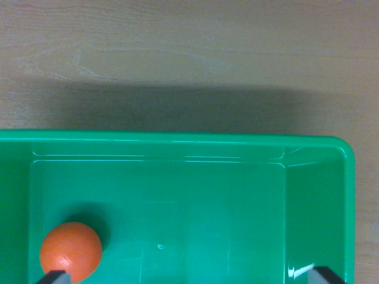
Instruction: Pick fruit
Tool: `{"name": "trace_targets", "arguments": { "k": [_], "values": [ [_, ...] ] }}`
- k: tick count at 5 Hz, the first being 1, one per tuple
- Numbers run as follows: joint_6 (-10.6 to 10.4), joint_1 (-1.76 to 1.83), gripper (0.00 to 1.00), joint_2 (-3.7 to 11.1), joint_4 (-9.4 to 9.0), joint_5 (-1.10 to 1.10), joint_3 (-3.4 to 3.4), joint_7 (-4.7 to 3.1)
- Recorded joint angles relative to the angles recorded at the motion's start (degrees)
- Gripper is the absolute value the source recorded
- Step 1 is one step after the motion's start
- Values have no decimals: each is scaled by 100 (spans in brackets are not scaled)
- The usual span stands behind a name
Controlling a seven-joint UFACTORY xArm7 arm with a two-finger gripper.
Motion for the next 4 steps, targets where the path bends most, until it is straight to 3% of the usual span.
{"name": "trace_targets", "arguments": {
  "k": [1, 2, 3, 4],
  "values": [
    [-120, 17, 0, 31, -107, 11, 13, -56],
    [-120, 17, 0, 31, -107, 11, 13, -56],
    [-263, 38, 0, 67, -234, 24, 28, -123],
    [-263, 38, 0, 67, -234, 24, 28, -123]
  ]
}}
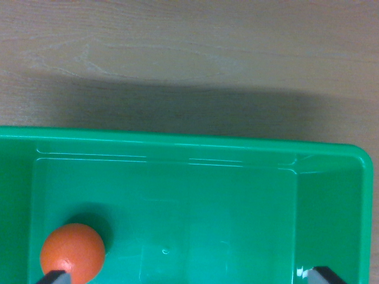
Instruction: Pick fruit
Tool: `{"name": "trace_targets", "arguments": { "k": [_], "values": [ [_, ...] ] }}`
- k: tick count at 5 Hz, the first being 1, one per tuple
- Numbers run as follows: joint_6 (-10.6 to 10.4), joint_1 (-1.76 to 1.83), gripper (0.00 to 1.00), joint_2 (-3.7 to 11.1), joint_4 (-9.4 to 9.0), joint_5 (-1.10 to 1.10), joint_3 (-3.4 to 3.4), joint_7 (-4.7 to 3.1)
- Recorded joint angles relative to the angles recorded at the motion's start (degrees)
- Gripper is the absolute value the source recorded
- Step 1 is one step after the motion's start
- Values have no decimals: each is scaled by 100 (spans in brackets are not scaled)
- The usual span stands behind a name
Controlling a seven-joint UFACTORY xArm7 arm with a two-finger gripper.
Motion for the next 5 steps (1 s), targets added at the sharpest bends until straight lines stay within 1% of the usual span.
{"name": "trace_targets", "arguments": {
  "k": [1, 2, 3, 4, 5],
  "values": [
    [-175, 25, 0, 45, -155, 16, 19, -82],
    [-175, 25, 0, 45, -155, 16, 19, -82],
    [-374, 54, 0, 96, -332, 35, 40, -175],
    [-374, 54, 0, 96, -332, 35, 40, -175],
    [-591, 86, 0, 152, -525, 55, 64, -277]
  ]
}}
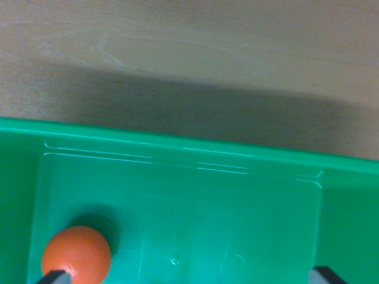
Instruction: Pick fruit
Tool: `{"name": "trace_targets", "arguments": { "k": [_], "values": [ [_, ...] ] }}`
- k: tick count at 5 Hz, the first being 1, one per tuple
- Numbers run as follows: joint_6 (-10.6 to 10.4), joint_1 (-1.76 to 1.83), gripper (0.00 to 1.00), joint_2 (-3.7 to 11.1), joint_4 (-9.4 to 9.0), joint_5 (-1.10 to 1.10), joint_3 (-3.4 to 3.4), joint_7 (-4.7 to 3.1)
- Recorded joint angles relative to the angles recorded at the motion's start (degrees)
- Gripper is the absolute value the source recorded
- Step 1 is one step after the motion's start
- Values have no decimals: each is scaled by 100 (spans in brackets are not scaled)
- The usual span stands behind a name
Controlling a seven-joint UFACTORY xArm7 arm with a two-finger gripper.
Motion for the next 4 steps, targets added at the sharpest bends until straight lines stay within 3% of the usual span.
{"name": "trace_targets", "arguments": {
  "k": [1, 2, 3, 4],
  "values": [
    [0, 0, 0, 0, 0, 0, 0, 0],
    [-226, 33, 0, 58, -201, 21, 24, -106],
    [-226, 33, 0, 58, -201, 21, 24, -106],
    [-473, 69, 0, 121, -420, 44, 51, -222]
  ]
}}
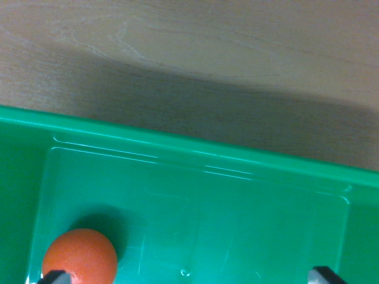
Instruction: Pick fruit
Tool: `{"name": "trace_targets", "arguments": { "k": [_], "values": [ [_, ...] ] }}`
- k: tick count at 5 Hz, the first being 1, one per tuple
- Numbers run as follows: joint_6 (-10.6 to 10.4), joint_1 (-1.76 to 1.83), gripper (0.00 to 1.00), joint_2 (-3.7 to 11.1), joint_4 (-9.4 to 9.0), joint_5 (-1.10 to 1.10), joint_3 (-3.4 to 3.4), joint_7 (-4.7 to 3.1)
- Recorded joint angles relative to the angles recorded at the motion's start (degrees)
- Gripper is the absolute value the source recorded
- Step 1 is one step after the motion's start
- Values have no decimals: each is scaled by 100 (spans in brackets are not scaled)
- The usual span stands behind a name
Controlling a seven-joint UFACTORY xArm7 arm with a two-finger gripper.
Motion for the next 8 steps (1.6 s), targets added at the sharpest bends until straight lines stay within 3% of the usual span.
{"name": "trace_targets", "arguments": {
  "k": [1, 2, 3, 4, 5, 6, 7, 8],
  "values": [
    [0, 0, 0, 0, 0, 0, 0, 0],
    [-254, 37, 0, 65, -225, 23, 27, -119],
    [-254, 37, 0, 65, -225, 23, 27, -119],
    [-526, 77, 0, 135, -467, 49, 57, -246],
    [-526, 77, 0, 135, -467, 49, 57, -246],
    [-795, 116, 0, 204, -705, 73, 86, -372],
    [-795, 116, 0, 204, -705, 73, 86, -372],
    [-1066, 155, 0, 273, -946, 98, 115, -499]
  ]
}}
